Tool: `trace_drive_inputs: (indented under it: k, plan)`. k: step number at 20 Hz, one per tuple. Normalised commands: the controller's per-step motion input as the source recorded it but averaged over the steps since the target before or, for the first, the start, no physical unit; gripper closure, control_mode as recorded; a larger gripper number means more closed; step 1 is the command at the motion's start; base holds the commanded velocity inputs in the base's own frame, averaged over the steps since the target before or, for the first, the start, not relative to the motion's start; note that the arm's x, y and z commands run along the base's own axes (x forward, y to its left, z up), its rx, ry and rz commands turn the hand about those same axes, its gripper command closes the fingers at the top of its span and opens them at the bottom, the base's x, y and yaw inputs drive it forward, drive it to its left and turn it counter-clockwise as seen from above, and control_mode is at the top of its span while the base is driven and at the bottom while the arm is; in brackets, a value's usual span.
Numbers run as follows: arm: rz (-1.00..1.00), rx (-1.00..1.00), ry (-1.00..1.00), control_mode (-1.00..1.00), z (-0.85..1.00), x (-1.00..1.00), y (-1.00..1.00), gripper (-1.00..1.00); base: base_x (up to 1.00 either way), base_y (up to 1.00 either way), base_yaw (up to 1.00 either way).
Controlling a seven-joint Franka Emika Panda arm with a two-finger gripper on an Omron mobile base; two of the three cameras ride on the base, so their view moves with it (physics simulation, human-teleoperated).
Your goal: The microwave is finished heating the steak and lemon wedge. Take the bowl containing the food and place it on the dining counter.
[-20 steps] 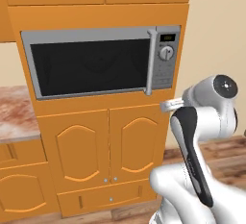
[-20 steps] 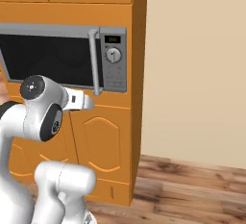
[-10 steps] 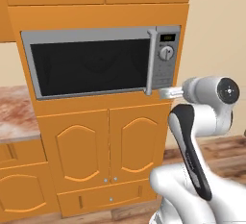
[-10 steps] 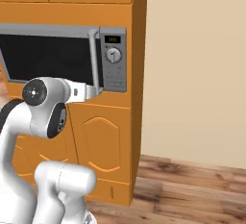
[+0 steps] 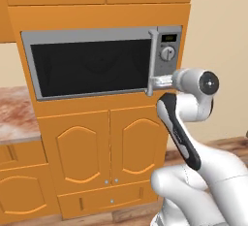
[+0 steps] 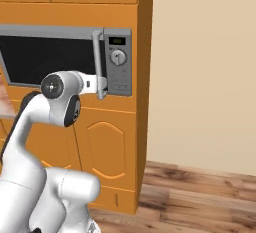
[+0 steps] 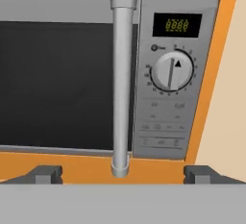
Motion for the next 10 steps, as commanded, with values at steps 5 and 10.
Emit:
trace_drive_inputs:
  k: [5,10]
  plan:
    - [-0.03,0.00,-0.06,-1.00,0.00,0.89,0.15,-1.00,0.00,0.00,0.00]
    - [-0.01,0.00,-0.04,-1.00,0.00,0.88,0.02,-1.00,0.00,0.00,0.00]
